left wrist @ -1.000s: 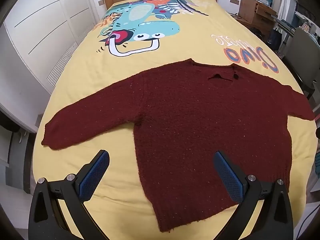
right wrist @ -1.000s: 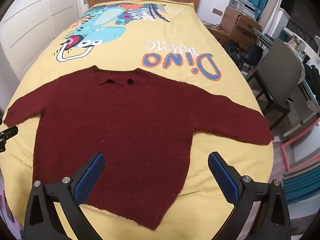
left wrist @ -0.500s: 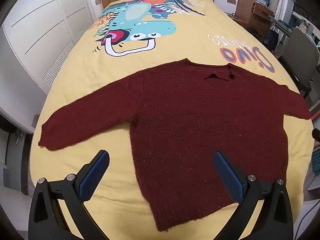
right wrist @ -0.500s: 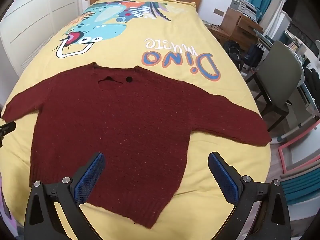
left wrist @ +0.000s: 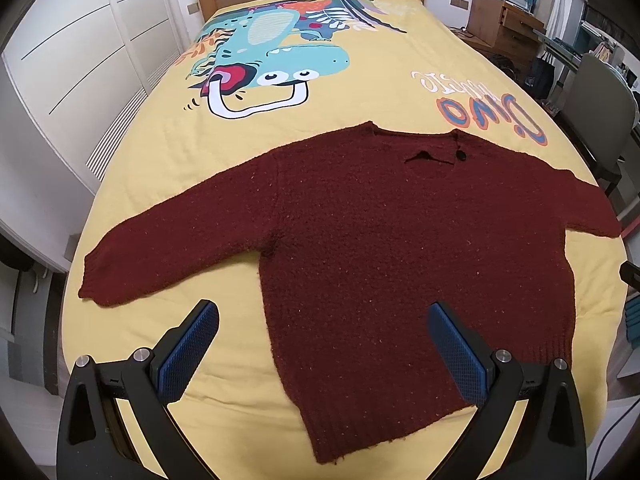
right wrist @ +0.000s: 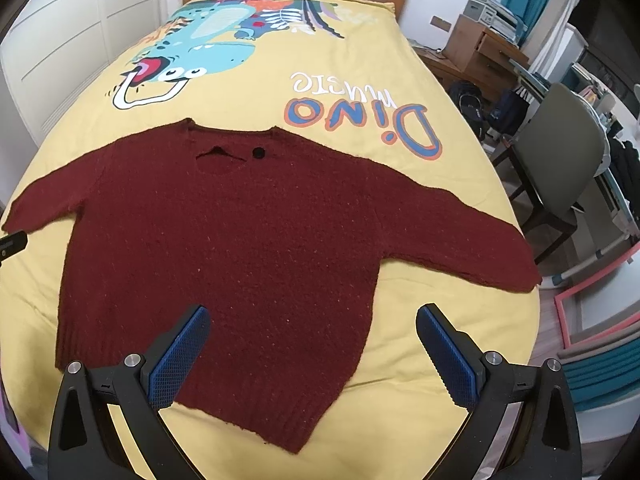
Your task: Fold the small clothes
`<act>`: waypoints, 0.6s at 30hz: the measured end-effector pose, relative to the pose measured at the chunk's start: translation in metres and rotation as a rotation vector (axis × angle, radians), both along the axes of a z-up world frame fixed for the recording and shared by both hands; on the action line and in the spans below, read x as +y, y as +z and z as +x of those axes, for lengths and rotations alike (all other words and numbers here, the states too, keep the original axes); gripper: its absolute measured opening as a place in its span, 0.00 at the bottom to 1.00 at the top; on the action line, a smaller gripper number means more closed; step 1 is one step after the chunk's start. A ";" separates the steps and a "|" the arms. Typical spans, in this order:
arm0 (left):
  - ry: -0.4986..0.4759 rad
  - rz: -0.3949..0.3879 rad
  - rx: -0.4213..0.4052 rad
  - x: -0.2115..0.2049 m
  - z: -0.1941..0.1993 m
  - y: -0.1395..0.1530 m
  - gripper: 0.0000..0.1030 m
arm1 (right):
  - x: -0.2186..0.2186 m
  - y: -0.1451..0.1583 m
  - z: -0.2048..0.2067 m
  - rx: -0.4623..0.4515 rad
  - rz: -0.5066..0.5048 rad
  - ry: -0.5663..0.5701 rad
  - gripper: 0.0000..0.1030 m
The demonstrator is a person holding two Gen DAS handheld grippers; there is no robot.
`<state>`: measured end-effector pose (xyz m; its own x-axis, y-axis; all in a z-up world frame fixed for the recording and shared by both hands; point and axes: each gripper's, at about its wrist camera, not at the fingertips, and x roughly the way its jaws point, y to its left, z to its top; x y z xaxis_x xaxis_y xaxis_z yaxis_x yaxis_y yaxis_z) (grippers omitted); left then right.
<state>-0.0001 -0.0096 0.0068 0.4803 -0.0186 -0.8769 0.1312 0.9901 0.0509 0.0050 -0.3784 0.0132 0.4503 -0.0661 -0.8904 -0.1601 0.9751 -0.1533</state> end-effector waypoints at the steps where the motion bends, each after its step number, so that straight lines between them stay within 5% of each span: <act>1: 0.000 0.001 -0.001 0.000 0.000 0.000 0.99 | 0.000 0.000 0.000 0.000 -0.001 0.001 1.00; 18: -0.003 -0.024 0.007 0.000 -0.001 0.001 0.99 | 0.002 -0.003 0.000 0.011 -0.017 0.008 1.00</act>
<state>-0.0012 -0.0098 0.0078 0.4738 -0.0412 -0.8797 0.1342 0.9906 0.0259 0.0049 -0.3767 0.0098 0.4413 -0.0773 -0.8940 -0.1696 0.9711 -0.1677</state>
